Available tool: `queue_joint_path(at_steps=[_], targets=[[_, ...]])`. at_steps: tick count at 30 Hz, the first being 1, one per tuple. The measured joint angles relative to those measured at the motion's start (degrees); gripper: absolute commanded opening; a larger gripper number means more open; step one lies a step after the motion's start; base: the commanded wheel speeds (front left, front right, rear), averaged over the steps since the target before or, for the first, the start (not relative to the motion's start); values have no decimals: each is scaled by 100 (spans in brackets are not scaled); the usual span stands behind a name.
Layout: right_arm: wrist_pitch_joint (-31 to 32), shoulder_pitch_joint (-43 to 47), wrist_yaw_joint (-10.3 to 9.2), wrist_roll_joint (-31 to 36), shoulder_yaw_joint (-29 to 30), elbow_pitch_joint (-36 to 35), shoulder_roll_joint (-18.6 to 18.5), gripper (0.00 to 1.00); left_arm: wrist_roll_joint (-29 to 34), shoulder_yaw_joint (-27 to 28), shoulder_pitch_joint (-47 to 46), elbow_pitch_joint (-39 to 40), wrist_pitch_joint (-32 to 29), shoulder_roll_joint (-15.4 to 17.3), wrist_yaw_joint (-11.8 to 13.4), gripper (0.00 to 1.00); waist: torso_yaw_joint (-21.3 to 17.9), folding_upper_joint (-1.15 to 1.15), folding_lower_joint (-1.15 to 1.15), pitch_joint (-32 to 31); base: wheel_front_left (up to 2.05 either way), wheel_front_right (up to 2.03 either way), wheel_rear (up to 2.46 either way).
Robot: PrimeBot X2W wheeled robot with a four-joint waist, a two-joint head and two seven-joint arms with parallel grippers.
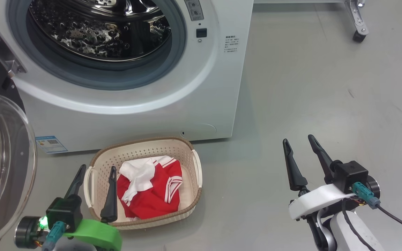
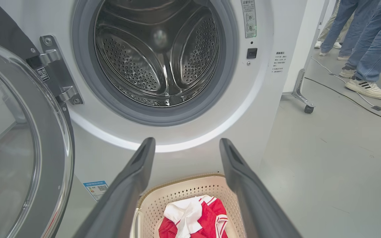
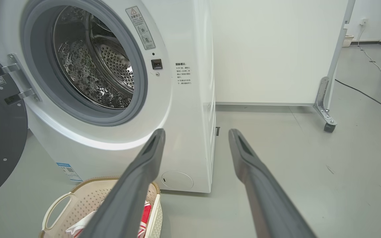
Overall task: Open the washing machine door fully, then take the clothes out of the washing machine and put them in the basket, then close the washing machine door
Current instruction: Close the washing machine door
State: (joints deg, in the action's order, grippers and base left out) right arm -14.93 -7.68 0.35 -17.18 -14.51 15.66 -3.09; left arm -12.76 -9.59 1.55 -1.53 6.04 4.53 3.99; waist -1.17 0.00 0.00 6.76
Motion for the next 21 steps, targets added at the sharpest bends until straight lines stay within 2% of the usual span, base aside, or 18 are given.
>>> queue_joint_path(at_steps=[10,21], targets=[[0,0,-5,-2,-7,0,1,100,-1,-16,29,89,1,0,-1,100,-3,0,0,40,-81,81,0],[0,0,-5,-10,-9,5,2,100,-1,-16,55,144,-1,7,-1,100,2,0,0,32,-37,37,0]])
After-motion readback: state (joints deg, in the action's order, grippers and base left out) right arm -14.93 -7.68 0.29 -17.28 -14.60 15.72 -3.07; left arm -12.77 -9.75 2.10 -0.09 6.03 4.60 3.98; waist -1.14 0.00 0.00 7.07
